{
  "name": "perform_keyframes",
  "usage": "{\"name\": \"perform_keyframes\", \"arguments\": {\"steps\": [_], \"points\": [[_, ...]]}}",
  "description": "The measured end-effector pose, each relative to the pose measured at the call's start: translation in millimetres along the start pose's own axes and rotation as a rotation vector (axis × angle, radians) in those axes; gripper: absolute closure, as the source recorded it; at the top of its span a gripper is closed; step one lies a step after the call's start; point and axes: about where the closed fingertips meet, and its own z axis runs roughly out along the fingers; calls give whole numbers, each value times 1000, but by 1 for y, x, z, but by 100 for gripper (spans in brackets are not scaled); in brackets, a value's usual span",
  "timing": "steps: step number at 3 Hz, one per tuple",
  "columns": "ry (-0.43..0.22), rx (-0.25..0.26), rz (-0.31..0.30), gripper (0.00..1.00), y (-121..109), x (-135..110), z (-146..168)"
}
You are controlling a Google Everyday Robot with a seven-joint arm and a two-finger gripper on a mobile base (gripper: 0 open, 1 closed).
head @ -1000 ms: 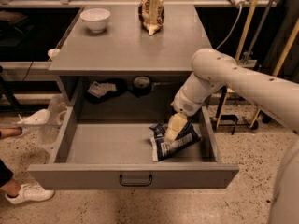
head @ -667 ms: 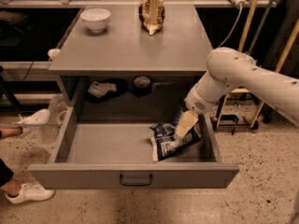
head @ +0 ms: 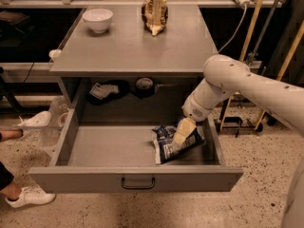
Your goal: Pick blue chip bag from top drawer and place on counter
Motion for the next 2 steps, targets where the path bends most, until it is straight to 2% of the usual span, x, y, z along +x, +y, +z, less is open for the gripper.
{"name": "perform_keyframes", "arguments": {"steps": [1, 2], "points": [[7, -61, -5, 0, 12, 4, 30], [7, -63, -4, 0, 12, 4, 31]]}}
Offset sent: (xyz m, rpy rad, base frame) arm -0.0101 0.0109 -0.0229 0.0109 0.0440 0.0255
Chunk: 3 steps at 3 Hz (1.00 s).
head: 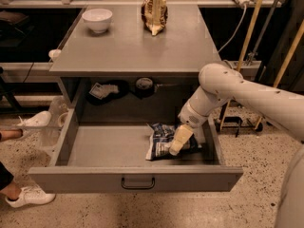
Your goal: Pick blue chip bag from top drawer and place on counter
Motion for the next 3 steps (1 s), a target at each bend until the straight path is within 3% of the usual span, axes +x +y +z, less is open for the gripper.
{"name": "perform_keyframes", "arguments": {"steps": [1, 3], "points": [[0, 0, 0, 18, 0, 0, 0], [0, 0, 0, 65, 0, 0, 0]]}}
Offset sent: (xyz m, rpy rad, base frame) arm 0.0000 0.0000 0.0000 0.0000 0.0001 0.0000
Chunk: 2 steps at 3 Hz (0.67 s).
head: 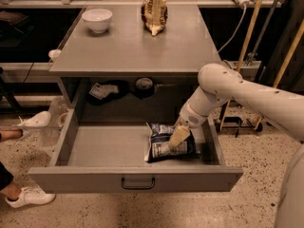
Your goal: Pick blue chip bag from top drawer and place on counter
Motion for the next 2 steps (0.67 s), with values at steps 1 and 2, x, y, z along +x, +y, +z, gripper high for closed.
{"name": "perform_keyframes", "arguments": {"steps": [1, 2], "points": [[-3, 5, -4, 88, 0, -2, -3], [-14, 88, -18, 100, -1, -18, -40]]}}
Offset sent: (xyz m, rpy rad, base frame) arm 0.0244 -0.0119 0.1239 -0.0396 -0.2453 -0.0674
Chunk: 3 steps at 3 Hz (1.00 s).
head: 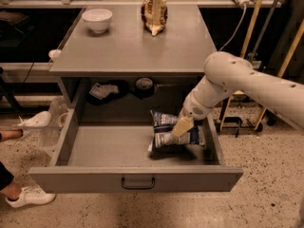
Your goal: Pick blue chip bag from top drawer and place on counter
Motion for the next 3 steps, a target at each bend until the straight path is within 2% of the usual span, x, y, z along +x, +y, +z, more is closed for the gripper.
{"name": "perform_keyframes", "arguments": {"steps": [1, 2, 3], "points": [[12, 142, -32, 100, 2, -31, -69], [31, 253, -62, 100, 1, -66, -142], [101, 269, -54, 100, -16, -101, -183]]}}
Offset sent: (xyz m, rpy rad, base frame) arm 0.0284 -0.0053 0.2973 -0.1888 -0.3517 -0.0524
